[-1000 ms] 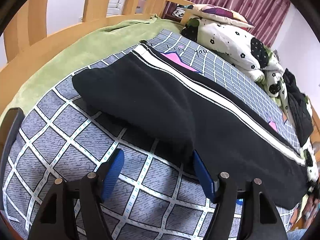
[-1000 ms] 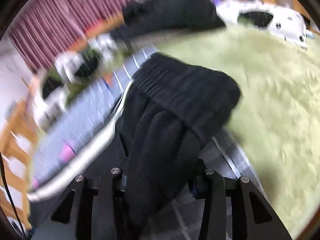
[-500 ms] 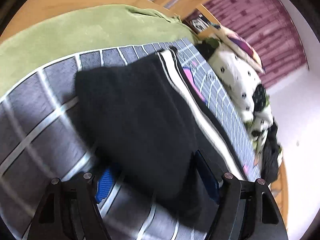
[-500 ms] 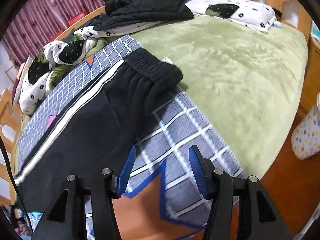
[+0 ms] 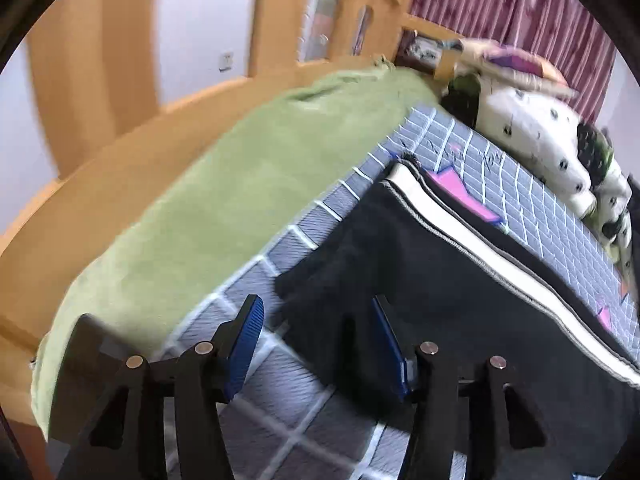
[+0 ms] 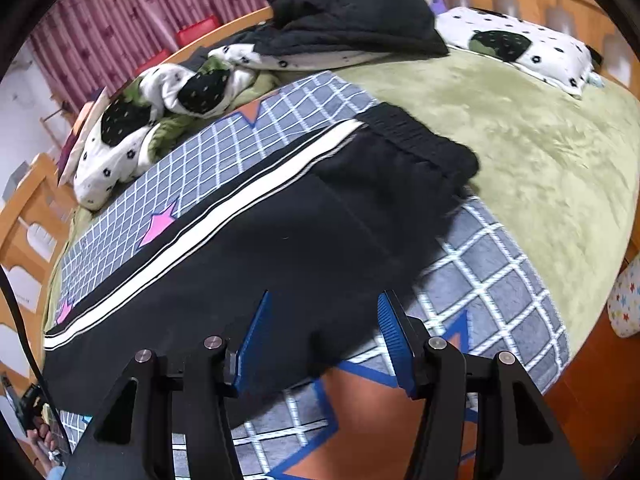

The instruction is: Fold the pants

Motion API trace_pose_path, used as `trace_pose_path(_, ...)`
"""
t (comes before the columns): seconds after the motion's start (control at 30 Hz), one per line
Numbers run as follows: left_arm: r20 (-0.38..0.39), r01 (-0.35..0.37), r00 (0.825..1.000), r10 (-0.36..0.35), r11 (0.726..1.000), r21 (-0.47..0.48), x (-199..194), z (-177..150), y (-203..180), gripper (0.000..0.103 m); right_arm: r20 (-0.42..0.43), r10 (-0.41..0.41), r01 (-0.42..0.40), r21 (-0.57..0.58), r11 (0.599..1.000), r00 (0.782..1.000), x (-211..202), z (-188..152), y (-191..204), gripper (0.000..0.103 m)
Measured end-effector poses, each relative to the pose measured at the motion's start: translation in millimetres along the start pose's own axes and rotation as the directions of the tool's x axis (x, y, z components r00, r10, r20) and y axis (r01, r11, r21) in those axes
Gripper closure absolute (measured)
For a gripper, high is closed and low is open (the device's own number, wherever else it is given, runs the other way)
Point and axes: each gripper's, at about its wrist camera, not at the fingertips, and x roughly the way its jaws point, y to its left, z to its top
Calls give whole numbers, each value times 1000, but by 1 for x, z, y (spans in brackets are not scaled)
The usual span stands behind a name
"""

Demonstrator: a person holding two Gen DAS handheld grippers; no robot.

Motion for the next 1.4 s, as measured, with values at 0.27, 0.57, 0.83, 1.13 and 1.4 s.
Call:
trace_pose_path(0.27,18,114,993,-118,984,139,-12,33,-31,47,13,15,-13,-186,983,1000,27,18,67,48)
trace_pose_path(0.57,-32,83,996,-77,969,234,77,79,-94,47,-6,64,-62,-379,924,998,80,45,162,48)
trace_pose_path(0.83,9,101,994,-107,962,255,103,93,-92,88,-32,50,-59,-474,879,998,115,41,196,48)
trace_pose_path(1.13,-39,66,997,-60,979,194,135,87,-84,85,-21,77,-77,-525,848,997,124,45,204,48)
trace_pose_path(1.4,-20,43,999,-39,972,232,128,82,-90,85,-30,103,-94,-707,701,994,161,69,235,32)
